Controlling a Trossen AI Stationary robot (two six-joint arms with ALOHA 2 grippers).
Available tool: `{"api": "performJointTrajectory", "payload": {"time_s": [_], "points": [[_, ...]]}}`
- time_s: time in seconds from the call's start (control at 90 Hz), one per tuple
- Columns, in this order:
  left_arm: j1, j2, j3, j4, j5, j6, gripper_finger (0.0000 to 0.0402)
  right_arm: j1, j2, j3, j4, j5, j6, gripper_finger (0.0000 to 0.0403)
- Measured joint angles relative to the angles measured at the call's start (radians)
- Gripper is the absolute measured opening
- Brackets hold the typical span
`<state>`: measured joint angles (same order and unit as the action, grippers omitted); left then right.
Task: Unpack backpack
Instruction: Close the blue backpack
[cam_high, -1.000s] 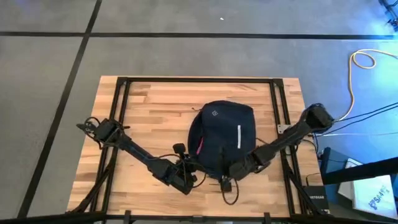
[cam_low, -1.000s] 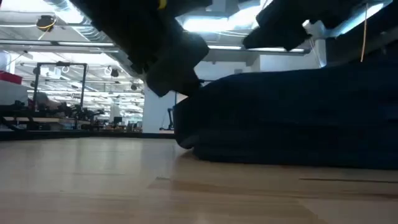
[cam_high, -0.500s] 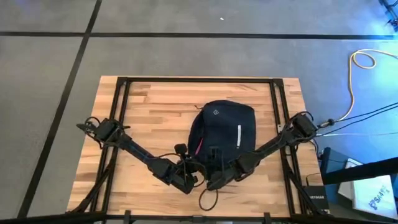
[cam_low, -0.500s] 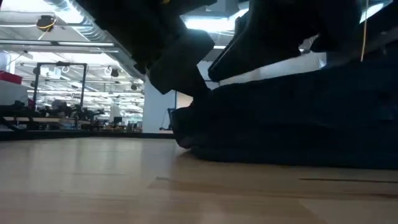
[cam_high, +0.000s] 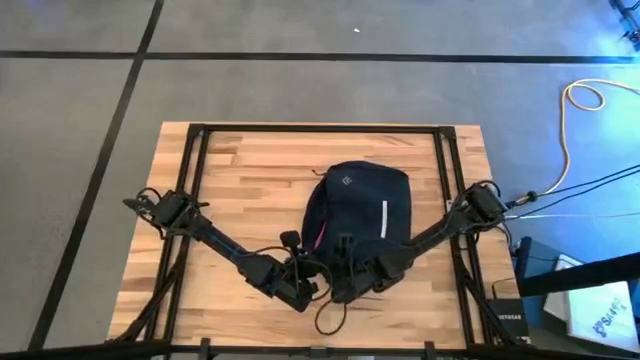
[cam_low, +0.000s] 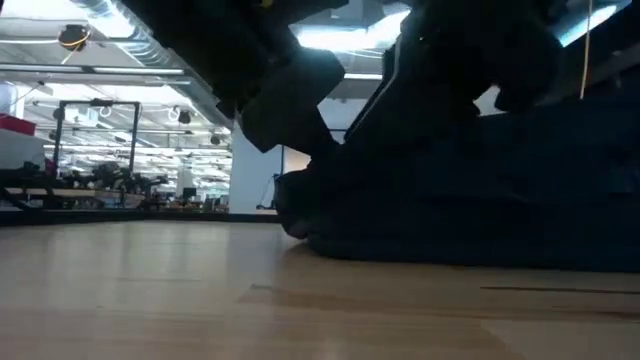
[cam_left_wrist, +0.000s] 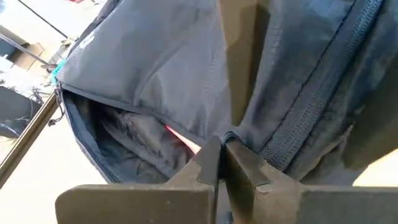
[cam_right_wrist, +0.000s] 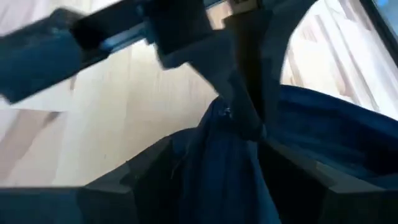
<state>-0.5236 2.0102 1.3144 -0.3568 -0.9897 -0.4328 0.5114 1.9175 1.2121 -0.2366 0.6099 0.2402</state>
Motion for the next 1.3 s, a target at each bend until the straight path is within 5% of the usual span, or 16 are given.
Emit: {"api": "performJointTrajectory", "payload": {"time_s": [0.622,1.3], "points": [[0.000,0.001,0.000,-0.002,-0.010,0.023,0.0000,0.013,0.020,0.000,0.004,-0.135,-0.121,0.0011],[0.000,0.001,0.000,-0.032,-0.041,0.048,0.0000,0.098,-0.041,0.000,-0.035,-0.239,-0.153,0.0010]]}}
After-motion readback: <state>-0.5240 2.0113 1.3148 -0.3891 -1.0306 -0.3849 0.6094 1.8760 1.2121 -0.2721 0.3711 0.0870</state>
